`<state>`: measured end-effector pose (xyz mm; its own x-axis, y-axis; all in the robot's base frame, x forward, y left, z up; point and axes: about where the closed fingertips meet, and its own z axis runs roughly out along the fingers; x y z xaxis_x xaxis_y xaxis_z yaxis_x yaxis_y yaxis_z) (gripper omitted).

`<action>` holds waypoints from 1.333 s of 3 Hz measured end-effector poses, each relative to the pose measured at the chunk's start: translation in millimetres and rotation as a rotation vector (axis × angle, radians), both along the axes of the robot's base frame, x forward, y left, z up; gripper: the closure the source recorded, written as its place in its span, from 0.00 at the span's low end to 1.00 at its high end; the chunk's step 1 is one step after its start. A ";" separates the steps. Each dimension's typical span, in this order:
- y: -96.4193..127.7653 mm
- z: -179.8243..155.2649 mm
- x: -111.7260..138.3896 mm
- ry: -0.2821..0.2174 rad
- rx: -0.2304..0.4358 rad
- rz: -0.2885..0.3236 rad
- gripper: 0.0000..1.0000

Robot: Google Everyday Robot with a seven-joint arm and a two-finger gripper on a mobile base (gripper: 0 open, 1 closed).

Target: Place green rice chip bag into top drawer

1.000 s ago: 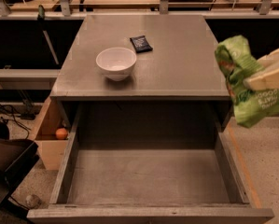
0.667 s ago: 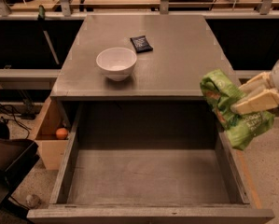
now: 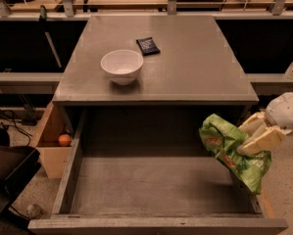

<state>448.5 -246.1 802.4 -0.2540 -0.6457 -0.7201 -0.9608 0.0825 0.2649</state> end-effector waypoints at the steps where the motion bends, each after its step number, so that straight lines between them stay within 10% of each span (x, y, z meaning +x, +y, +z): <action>1: 10.9 -6.3 -6.0 -0.011 -0.022 0.049 1.00; 4: 57.5 -9.4 17.0 -0.173 -0.101 -0.029 1.00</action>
Offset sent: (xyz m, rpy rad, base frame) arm 0.0195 0.0468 -0.0145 -0.1467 -0.1650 -0.0161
